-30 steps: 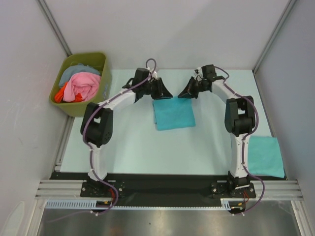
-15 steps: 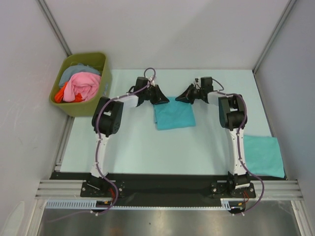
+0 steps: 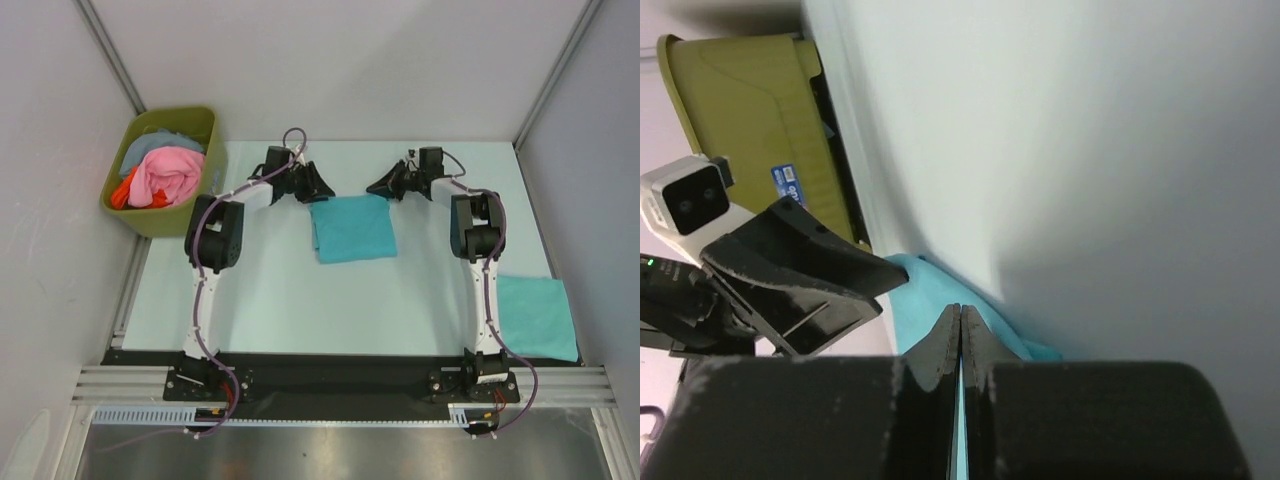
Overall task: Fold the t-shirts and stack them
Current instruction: Fold the tshirt
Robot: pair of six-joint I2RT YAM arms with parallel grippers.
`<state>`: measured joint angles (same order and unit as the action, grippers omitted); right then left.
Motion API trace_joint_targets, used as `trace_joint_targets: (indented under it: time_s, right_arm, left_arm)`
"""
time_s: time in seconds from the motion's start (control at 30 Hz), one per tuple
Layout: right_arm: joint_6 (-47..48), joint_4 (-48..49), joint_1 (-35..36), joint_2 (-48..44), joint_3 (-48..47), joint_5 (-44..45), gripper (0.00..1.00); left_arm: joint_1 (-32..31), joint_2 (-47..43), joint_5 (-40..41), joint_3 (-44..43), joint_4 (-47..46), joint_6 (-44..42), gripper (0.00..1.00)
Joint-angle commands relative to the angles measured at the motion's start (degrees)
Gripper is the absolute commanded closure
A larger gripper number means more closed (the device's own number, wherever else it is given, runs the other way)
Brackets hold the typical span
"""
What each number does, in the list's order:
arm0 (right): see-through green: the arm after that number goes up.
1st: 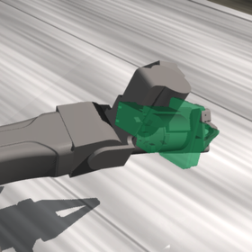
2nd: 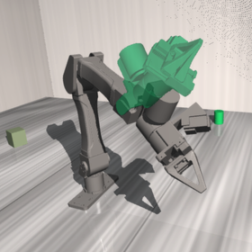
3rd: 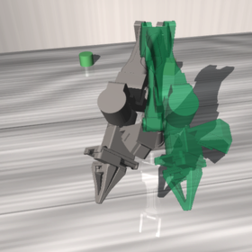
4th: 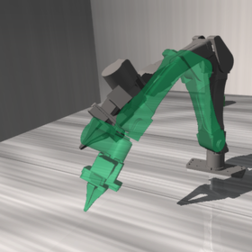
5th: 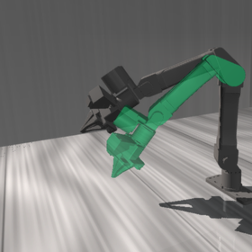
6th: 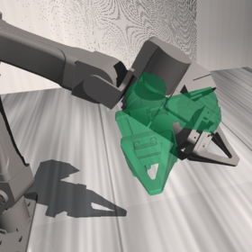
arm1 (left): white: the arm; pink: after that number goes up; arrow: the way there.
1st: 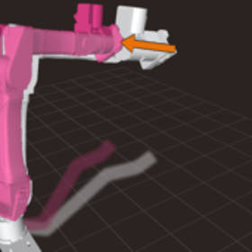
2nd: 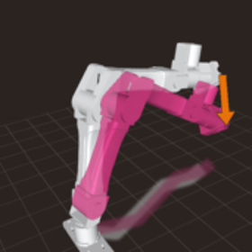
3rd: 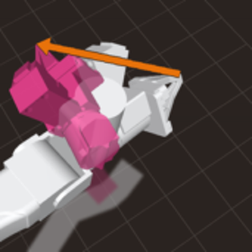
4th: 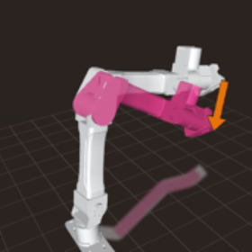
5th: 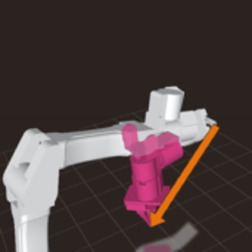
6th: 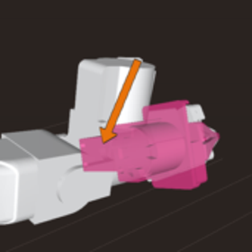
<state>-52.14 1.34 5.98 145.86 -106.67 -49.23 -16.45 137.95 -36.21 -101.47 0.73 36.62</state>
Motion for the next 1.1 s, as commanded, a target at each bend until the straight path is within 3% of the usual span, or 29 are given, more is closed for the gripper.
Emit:
trace_joint_targets:
  time_s: [0.0, 0.13, 0.33, 0.47, 0.63, 0.77, 1.07]
  right_arm:
    - [5.27, -9.93, -0.53, -2.42, -7.47, -0.16, 0.98]
    - [11.35, -23.46, -0.44, -7.60, -8.47, 0.28, 0.97]
    - [12.76, -21.66, 1.05, -15.86, 5.21, -4.63, 0.93]
    - [16.09, -22.52, 3.60, -16.49, 11.55, -7.45, 0.93]
    - [16.37, -16.56, 2.73, -16.84, 21.23, -8.07, 0.96]
    - [18.91, -17.34, 0.09, -17.45, 25.11, -6.84, 0.97]
    - [24.54, -27.89, 4.20, -24.83, 21.68, -6.31, 0.97]
  left_arm:
    - [0.36, -7.40, -1.32, -2.60, 6.03, -4.28, 0.57]
    - [-0.25, -15.41, -2.64, 2.84, 6.30, -3.67, 0.54]
    - [-3.33, -21.49, -5.98, 20.31, -4.05, 3.88, 0.65]
    - [-3.68, -22.20, -6.77, 29.02, -10.66, 6.98, 0.69]
    - [-3.07, -17.64, -5.55, 30.46, -6.11, 0.92, 0.72]
    - [-1.31, -14.99, -3.96, 30.54, -2.24, -3.56, 0.76]
    - [-5.26, -28.34, -5.01, 32.21, 3.23, -3.94, 0.72]
